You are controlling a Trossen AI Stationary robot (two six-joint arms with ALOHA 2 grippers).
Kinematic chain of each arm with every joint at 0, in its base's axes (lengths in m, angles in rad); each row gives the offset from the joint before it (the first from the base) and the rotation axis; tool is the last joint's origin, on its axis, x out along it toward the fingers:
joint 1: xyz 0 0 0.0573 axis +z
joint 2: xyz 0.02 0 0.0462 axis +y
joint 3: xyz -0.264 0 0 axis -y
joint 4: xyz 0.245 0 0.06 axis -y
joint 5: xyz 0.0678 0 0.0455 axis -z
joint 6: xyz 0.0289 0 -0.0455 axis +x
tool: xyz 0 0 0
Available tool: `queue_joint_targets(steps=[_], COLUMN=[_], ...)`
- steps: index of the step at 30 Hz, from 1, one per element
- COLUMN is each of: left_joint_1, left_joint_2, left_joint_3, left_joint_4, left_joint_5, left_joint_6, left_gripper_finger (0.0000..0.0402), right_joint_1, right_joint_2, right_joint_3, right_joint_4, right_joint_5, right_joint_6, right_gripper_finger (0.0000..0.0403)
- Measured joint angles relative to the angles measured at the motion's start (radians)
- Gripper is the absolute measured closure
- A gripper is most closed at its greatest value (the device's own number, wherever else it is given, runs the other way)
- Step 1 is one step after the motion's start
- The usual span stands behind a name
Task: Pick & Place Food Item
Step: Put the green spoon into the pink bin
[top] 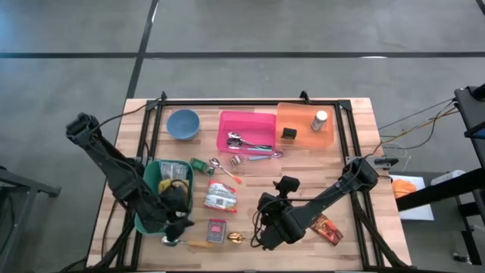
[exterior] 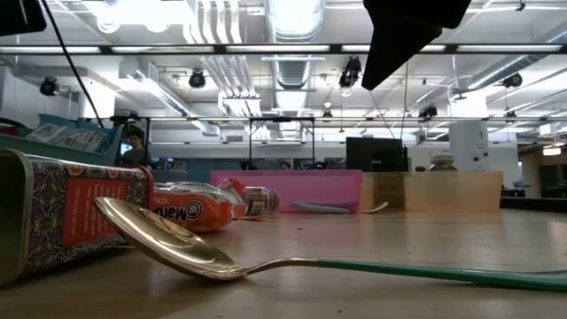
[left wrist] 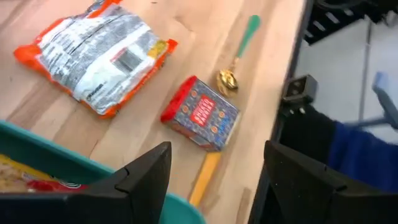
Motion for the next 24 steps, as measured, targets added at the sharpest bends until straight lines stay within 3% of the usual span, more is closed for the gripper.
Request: queue_joint_targets(steps=[7,11,17,24], left_joint_1=[0.034,0.039,0.043,0.044], left_joint_2=[0.050,0.049,0.048,0.048], left_joint_3=[0.060,0.086,0.088,0.088], left_joint_4=[-0.188,-0.242,-0.250,-0.249], left_joint_5=[0.008,-0.017,-0.056,-0.082], left_joint_6=[-0.087,-0.057,0.010,0.029], left_gripper_finger=[0.0144,0.0144,0.0144,0.0144], right_joint_1=[0.000,0.000,0.000,-0.003], right_joint_2=[0.000,0.000,0.000,0.000], right_joint_3=[0.000,0.000,-0.001,-0.028], right_joint_4=[0.047,0.142,0.431,0.552], right_joint_5=[-0.055,-0.227,-0.506,-0.523], right_joint_6=[-0.011,-0.174,-0.410,-0.463], right_gripper_finger=[0.0135,0.0135,0.0135,0.0135])
